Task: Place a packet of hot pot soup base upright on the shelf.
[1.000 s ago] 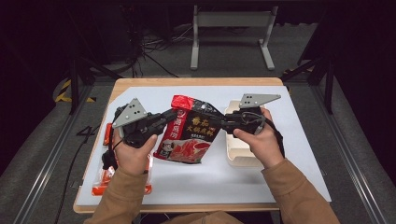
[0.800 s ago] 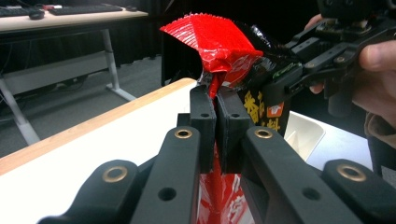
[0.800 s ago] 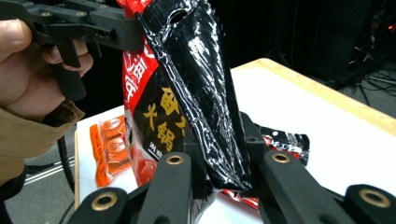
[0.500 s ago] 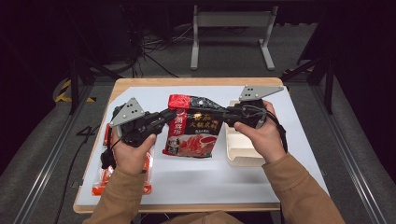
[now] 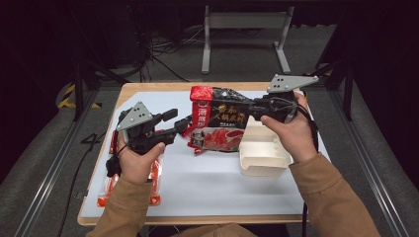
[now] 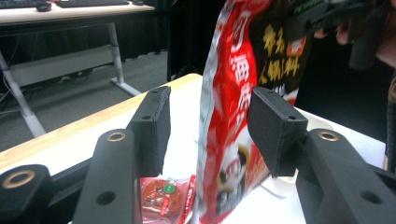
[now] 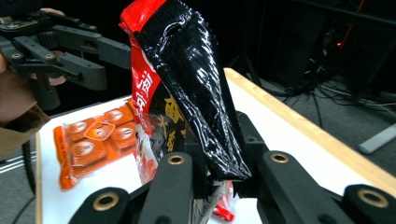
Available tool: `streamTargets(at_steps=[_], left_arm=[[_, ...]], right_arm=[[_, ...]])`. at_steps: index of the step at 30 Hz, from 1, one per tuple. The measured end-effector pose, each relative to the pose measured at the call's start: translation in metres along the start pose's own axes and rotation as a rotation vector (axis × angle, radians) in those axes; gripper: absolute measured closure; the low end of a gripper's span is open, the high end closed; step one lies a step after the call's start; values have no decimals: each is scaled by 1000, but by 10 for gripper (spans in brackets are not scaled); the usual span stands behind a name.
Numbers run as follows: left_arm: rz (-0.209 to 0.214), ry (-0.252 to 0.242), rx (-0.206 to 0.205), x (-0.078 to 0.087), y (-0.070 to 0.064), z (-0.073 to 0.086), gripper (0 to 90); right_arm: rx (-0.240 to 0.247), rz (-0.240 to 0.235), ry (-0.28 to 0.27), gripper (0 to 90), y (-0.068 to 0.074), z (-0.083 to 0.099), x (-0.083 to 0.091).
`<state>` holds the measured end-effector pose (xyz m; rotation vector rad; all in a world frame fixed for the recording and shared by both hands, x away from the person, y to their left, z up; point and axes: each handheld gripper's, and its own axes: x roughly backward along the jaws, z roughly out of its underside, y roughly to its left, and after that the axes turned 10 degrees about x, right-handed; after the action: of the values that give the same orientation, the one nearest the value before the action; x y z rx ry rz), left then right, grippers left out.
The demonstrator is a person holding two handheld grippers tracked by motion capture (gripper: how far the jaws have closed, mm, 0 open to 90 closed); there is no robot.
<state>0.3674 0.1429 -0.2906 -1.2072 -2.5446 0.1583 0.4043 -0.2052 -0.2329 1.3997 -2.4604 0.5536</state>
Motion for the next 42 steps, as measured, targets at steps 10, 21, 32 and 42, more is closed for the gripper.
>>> streamTargets(at_steps=[10,21,32,42], left_arm=[[-19,24,9,-1,4,1,431],[-62,45,1,0,10,5,377],[-70,51,13,1,16,7,352],[-89,53,26,0,22,9,341]], right_arm=[[45,71,31,783,-21,-8,14],[75,138,31,781,-44,-5,25],[96,194,39,781,-63,0,33],[106,239,41,781,-82,8,38]])
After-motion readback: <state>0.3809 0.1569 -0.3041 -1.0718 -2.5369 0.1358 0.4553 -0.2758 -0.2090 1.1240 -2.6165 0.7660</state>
